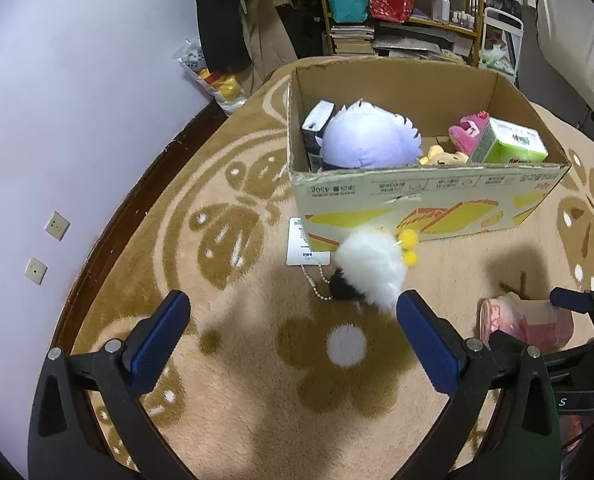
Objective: Organize soft objects
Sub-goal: 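Grasp the white pom-pom keychain with the left tool while the right tool grasps the pink roll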
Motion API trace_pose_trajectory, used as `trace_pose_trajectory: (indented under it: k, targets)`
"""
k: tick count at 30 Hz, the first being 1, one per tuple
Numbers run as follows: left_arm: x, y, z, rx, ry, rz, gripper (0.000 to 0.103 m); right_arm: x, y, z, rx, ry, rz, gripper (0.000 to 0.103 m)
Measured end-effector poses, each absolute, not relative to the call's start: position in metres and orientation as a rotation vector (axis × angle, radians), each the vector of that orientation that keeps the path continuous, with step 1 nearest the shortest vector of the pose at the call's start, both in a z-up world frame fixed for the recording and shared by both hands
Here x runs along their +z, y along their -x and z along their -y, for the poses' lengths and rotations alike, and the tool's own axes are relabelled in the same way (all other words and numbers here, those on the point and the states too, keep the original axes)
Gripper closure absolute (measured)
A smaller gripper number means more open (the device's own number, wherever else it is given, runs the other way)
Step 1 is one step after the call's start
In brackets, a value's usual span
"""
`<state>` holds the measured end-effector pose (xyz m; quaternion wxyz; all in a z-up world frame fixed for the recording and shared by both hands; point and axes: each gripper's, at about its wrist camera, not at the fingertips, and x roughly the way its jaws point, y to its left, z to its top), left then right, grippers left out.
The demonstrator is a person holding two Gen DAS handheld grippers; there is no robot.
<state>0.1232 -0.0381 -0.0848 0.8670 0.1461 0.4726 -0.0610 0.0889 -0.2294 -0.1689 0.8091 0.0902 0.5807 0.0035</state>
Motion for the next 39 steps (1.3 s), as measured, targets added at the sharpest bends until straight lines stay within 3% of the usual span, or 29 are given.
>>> trace_pose_trajectory:
  k: [12,21,39]
  targets:
    - [-0.096,-0.130,0.041,-0.133,-0.305,-1.027,0.001,-0.194,-0.087,0.224,-0.006,-0.172,-1.325,0.001]
    - [-0.104,-0.138,0.045,-0.133,-0.328,-1.022,0.001,-0.169,-0.090,0.224,-0.034,-0.199,-1.219,0.043]
    - [-0.139,-0.168,0.053,-0.184,-0.247,-1.092,0.001,-0.163,-0.119,0.245,-0.017,-0.294,-1.152,0.050]
